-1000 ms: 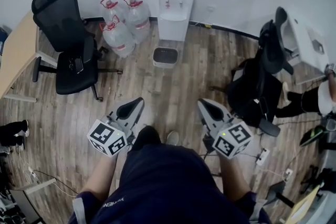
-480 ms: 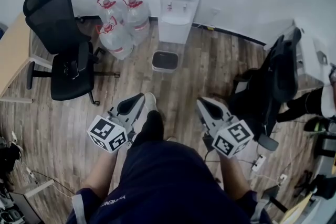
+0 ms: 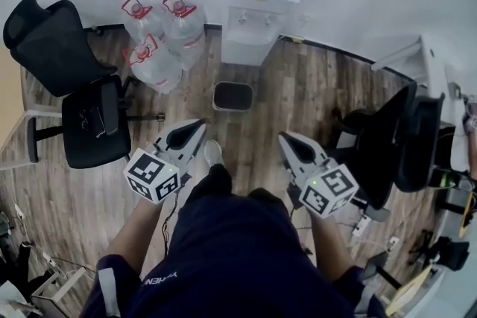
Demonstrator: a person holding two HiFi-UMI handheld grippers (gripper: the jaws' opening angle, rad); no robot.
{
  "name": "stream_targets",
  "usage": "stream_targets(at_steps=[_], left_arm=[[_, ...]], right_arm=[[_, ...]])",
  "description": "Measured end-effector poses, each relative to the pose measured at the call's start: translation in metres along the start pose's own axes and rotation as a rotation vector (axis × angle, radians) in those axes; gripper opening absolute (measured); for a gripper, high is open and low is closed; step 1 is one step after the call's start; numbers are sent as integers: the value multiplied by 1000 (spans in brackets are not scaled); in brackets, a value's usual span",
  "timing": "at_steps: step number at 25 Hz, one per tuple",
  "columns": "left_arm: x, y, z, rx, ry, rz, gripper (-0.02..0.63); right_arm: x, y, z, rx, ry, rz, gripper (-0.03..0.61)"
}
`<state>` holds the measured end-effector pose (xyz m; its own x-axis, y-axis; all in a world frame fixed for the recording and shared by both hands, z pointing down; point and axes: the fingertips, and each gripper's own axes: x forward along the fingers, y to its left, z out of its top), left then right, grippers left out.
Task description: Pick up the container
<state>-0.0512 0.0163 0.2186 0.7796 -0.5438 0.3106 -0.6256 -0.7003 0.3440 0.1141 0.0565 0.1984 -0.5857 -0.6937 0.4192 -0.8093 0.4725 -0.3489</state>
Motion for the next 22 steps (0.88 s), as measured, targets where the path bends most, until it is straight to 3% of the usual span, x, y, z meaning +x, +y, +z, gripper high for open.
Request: stream_targets(at_steps=[9,22], left_arm=[[34,84,27,-34,-4,21,26],[74,145,-15,-149,121,109,26]], right_arm=[[73,-35,18,57,57,-32,17],[157,-98,9,12,214,34,17]])
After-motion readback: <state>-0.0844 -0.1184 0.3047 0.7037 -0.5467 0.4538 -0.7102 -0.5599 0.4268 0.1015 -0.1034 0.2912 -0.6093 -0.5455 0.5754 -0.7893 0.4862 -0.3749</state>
